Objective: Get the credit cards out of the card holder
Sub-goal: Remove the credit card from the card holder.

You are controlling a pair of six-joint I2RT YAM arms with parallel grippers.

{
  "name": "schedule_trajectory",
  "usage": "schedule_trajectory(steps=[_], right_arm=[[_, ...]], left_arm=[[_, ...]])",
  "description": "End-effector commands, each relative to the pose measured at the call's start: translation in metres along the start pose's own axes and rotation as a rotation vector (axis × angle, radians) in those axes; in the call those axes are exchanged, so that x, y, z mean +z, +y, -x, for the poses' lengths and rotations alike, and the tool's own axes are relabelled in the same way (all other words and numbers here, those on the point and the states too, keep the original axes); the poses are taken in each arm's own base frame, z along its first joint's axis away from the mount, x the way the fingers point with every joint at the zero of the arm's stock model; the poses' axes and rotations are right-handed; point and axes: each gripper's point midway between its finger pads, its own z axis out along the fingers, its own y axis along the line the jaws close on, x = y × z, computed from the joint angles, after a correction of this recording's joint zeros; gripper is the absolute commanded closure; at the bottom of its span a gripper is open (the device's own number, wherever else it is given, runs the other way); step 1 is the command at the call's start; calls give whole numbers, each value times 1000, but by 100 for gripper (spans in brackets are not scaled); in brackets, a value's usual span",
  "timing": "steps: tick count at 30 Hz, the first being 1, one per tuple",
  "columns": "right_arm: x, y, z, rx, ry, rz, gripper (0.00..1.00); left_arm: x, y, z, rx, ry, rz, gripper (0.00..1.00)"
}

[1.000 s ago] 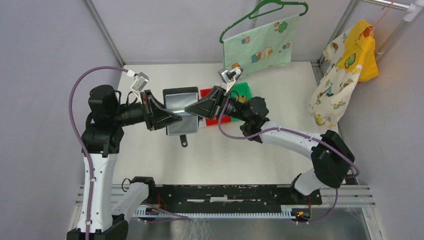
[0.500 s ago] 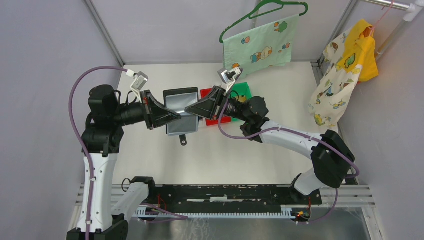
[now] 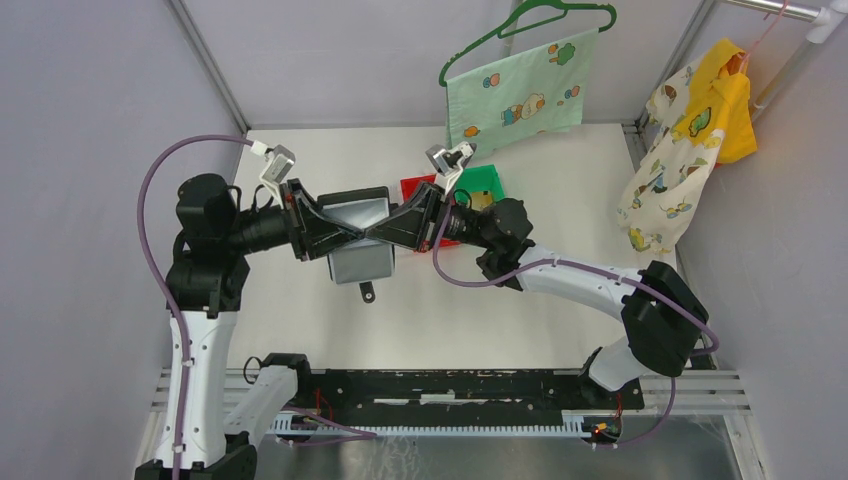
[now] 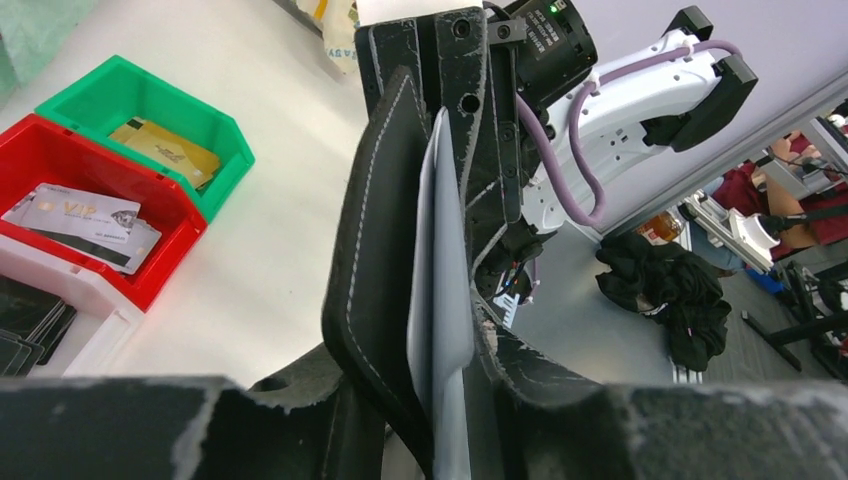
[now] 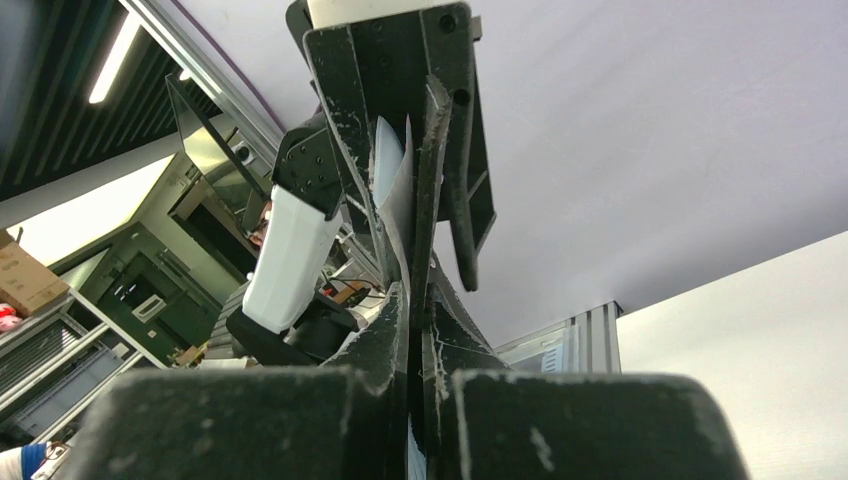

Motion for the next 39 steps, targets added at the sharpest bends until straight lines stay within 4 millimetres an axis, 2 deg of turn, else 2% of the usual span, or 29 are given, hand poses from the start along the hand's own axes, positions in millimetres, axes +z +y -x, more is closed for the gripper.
schedule_trajectory(steps=[1, 3, 7, 11, 19, 21, 24, 25, 31, 32, 35, 39], right_arm=[[1, 27, 13, -50, -33, 79, 100], [2, 26, 14, -49, -33, 72, 100], [4, 23, 20, -55, -40, 58, 100], [5, 20, 25, -47, -47, 51, 100], [2, 19, 32, 0, -68, 77, 100], [3, 18, 32, -8, -67, 62, 100], [4, 18, 31, -7, -59, 60, 100], [5, 17, 30, -7, -55, 61, 100], [4, 12, 24, 6, -42, 49, 96], [4, 12, 23, 2, -43, 47, 92], [0, 14, 21, -36, -36, 53, 67], [-11, 24, 22, -144, -41, 68, 40]], left_arm=[[-3, -10, 4, 92, -43, -18, 66], [-4, -14, 2, 84, -32, -40, 65], [-6, -24, -3, 87, 2, -82, 51], [-9, -31, -3, 126, 4, -98, 50], [-10, -26, -10, 178, 20, -84, 67], [-9, -21, -9, 179, 15, -58, 75], [-9, -11, -5, 183, -1, 5, 94], [-9, -7, -2, 180, -9, 28, 98], [-6, -3, 2, 121, -30, 39, 98], [-5, -2, 2, 106, -29, 40, 98], [-3, 0, 2, 50, -26, 33, 98], [1, 0, 7, -35, -39, 13, 98]])
